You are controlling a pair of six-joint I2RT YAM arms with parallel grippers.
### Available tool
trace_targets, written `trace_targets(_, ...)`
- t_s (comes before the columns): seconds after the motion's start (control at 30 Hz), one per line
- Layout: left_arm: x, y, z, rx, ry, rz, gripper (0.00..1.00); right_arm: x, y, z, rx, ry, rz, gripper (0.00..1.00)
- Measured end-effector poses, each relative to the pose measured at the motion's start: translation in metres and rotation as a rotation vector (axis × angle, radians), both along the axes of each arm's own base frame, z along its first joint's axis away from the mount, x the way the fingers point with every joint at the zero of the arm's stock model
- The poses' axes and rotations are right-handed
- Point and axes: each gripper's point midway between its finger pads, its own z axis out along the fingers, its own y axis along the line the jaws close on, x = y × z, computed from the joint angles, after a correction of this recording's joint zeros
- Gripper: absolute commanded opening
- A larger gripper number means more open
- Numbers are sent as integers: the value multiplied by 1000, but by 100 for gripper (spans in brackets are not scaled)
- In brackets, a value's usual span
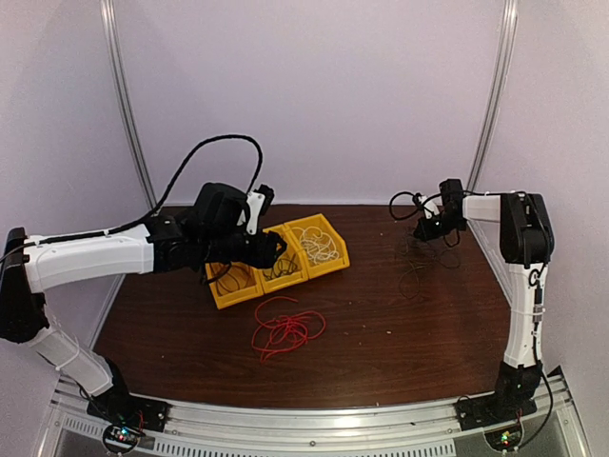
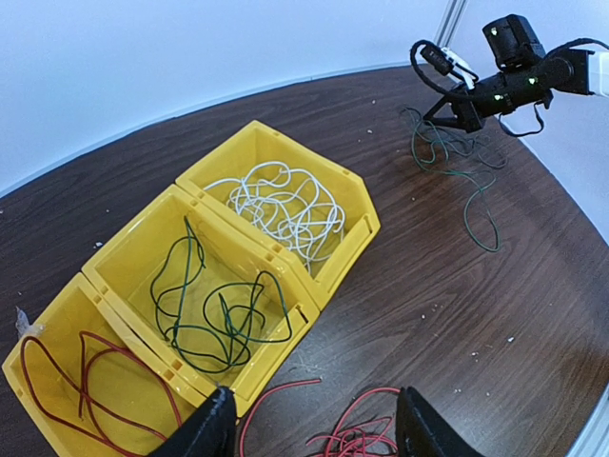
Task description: Untangle the cables
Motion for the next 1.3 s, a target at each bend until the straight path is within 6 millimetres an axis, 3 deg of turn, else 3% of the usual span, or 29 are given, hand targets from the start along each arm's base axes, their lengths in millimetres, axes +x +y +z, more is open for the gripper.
trace_targets(0.13,0,0,-2,0,1,0,58,-2,6,1,29,-12,21,0)
trace_targets(0.27,0,0,-6,0,2,0,58,-19,10,13,53,-8,39,0)
trace_targets(0.33,0,0,-8,1,4,-2,58,-27,12,35,64,-35,46,2)
trace_targets(0.4,0,-2,-9,-3,3,-5,58,-31,15,73,82,-99,51,10)
trace_targets(0.5,2,-6,-11,-9,1,-8,58,-35,18,120,105,-188,61,34)
trace_targets(0.57,3,-7,-12,-10,3,-10,58,-38,24,135,118,-218,76,43)
trace_targets(0.63,3,-8,-12,-12,4,-12,58,-44,29,127,124,-198,81,46)
trace_targets(0.83,3,-10,-10,-26,1,-16,58,-65,49,49,129,-1,92,48)
trace_targets(0.97,2,-9,-14,-26,8,-12,58,-71,55,18,119,78,87,46)
trace_targets(1.07,0,-6,-21,-19,23,-7,58,-68,55,10,110,95,78,35)
trace_targets(1.23,-4,-4,-27,-17,37,-5,58,-58,55,11,108,85,53,0)
trace_targets(1.3,-6,-5,-26,-20,36,-9,58,-57,54,12,105,83,49,0)
